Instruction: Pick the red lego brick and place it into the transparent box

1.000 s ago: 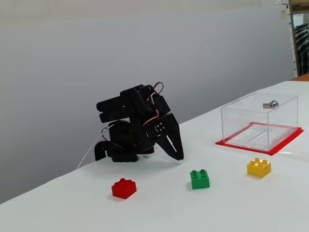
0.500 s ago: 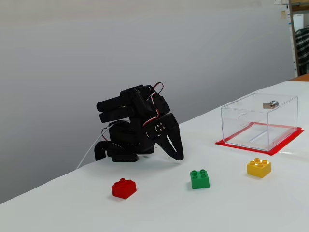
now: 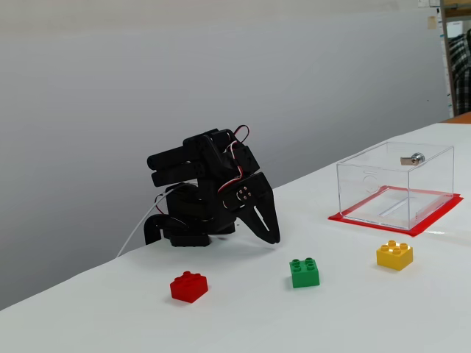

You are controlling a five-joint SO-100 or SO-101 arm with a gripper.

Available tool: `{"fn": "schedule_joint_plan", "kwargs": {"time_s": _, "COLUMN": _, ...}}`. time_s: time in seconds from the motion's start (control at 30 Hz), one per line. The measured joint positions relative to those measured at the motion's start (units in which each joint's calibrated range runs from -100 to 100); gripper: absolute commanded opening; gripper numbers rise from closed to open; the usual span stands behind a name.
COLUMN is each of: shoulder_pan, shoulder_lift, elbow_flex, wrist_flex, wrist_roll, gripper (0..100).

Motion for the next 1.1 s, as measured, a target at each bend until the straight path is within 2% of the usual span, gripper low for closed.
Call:
{"fn": "schedule_joint_plan", "kwargs": {"time_s": 0.5, "shoulder_pan": 0.0, "shoulder_lift": 0.0, "elbow_flex": -1.8, "wrist_flex": 0.0, "wrist_roll": 0.0, "gripper": 2}}
{"fn": "schedule_joint_plan", "kwargs": {"time_s": 0.83, "shoulder_pan": 1.3, "shoulder_lift": 5.1, "elbow_flex": -17.5, "wrist_flex": 0.1, "wrist_roll": -0.1, "gripper": 2}}
{"fn": "schedule_joint_plan", "kwargs": {"time_s": 1.1, "shoulder_pan": 6.7, "shoulder_lift": 22.4, "elbow_flex": -30.6, "wrist_flex": 0.7, "wrist_roll": -7.0, "gripper": 2}}
